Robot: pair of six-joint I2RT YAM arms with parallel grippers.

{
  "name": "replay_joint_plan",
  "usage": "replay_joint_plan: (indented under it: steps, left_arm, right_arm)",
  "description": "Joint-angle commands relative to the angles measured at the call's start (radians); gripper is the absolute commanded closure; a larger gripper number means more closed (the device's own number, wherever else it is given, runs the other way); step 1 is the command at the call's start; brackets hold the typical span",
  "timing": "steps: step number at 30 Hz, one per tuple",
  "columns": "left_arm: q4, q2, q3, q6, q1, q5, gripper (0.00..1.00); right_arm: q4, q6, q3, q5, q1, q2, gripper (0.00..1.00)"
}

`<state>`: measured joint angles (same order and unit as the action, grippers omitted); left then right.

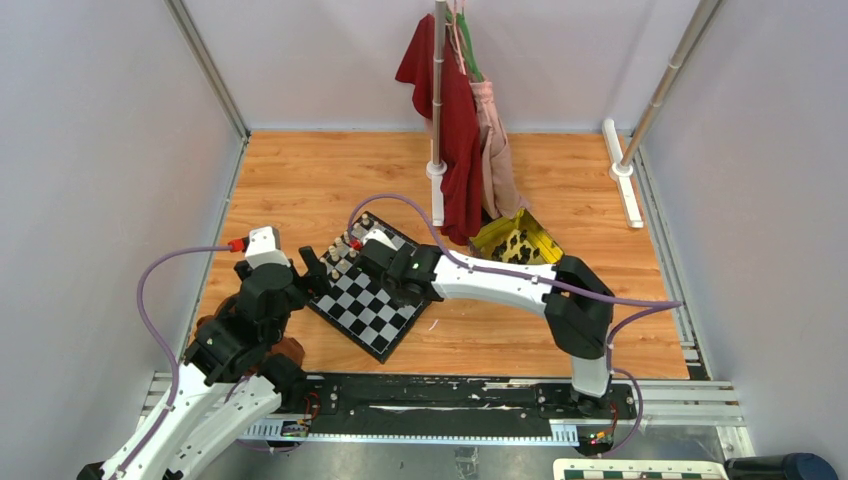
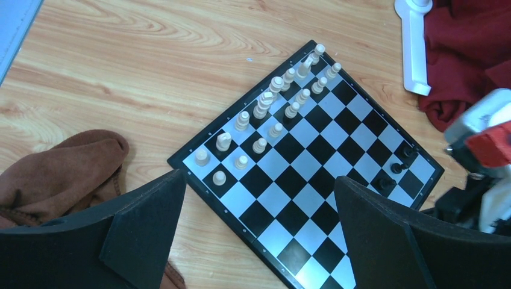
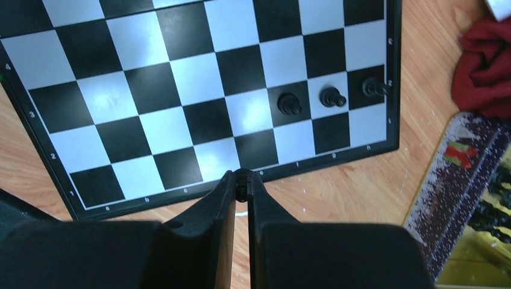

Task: Set up the chess pieces on the board
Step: Place the chess piece on the chessboard.

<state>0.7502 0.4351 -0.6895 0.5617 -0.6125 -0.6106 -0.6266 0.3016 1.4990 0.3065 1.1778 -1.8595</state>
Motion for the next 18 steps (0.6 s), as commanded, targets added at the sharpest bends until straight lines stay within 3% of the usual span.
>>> replay_joint_plan:
  steps: [1, 18]
  left_arm:
    - [-0.005, -0.009, 0.010, 0.016, -0.012, -0.021, 0.00]
    - [-0.023, -0.001, 0.011, -0.002, -0.012, 0.005, 0.00]
  right_arm:
    - [0.005, -0.042, 0.059, -0.018, -0.004, -0.056, 1.00]
    - [0.053, -0.048, 0.105, -0.087, -0.095, -0.174, 1.00]
